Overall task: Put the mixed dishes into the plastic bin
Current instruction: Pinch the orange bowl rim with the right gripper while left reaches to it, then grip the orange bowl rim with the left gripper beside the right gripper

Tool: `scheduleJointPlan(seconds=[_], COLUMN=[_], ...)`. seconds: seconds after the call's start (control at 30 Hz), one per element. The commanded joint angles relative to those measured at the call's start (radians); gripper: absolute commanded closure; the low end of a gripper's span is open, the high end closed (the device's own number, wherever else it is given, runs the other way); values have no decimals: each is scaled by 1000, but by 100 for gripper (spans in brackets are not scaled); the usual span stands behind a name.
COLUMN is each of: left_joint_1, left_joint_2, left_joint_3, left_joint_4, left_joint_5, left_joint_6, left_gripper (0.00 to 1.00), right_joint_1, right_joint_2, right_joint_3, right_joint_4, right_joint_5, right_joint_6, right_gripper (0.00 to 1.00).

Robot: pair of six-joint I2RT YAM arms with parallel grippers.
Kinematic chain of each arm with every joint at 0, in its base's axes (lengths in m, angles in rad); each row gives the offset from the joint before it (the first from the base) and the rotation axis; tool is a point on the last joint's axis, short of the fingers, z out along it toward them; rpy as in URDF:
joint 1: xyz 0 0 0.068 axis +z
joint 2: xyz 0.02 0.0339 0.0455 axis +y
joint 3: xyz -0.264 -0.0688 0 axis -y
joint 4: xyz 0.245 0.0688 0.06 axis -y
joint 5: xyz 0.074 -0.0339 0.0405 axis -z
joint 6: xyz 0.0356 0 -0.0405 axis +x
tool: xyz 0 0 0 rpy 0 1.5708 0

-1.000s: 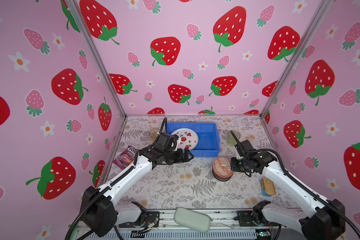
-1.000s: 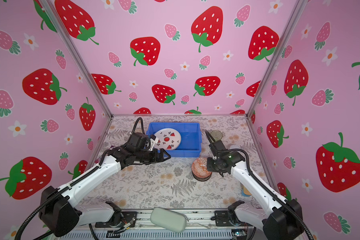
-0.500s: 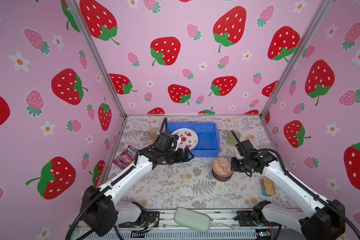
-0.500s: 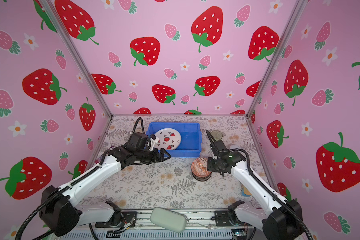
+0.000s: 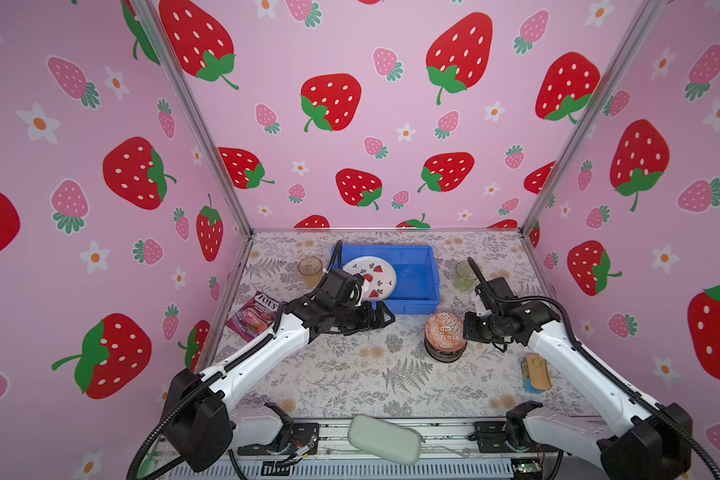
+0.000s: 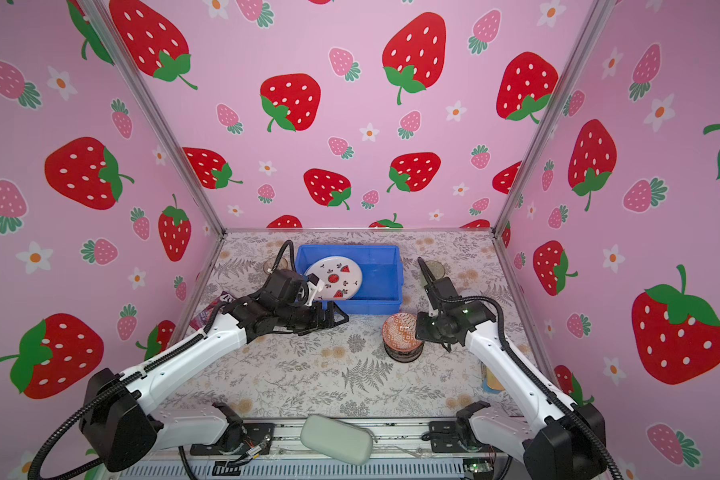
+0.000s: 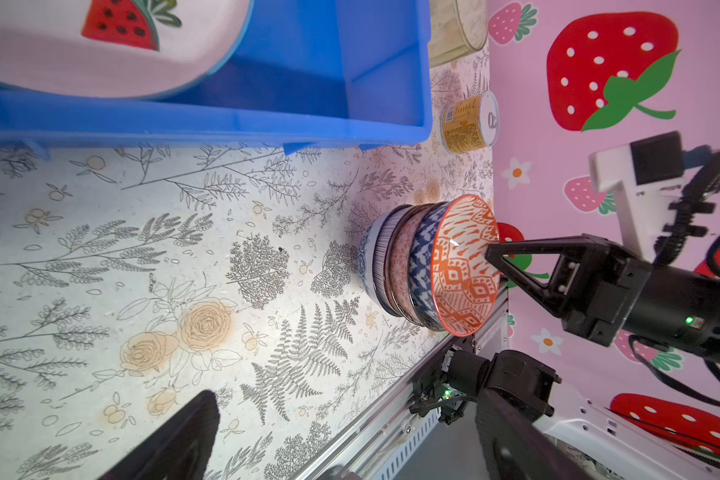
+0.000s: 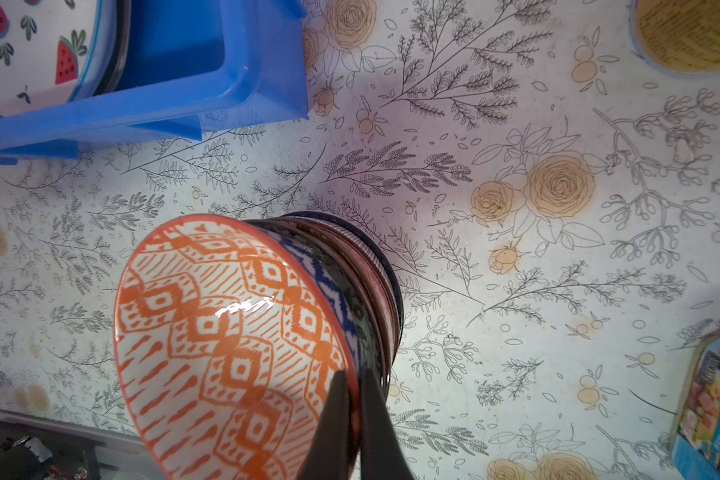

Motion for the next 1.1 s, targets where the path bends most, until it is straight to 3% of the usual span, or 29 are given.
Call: scheduleJointPlan(seconds=[0.0, 0.57, 1.07], left_joint_1=[-35, -199, -257], left_joint_2=[18, 293, 420], left_joint_3=[59, 357, 500], left_joint_4=[16, -97, -207], left_joint_5=[-22, -102, -179], left_joint_6=[-47, -8, 30], left_gripper=[1, 1, 25], right_joint_1=[-9, -11, -10], right_joint_2=[-27, -5, 21], right_joint_3=[53, 133, 168], right_joint_4=[5, -39, -44], right_joint_5=[-35, -50, -71], right_joint_6=[-11, -56, -88], right_gripper=[99, 100, 100])
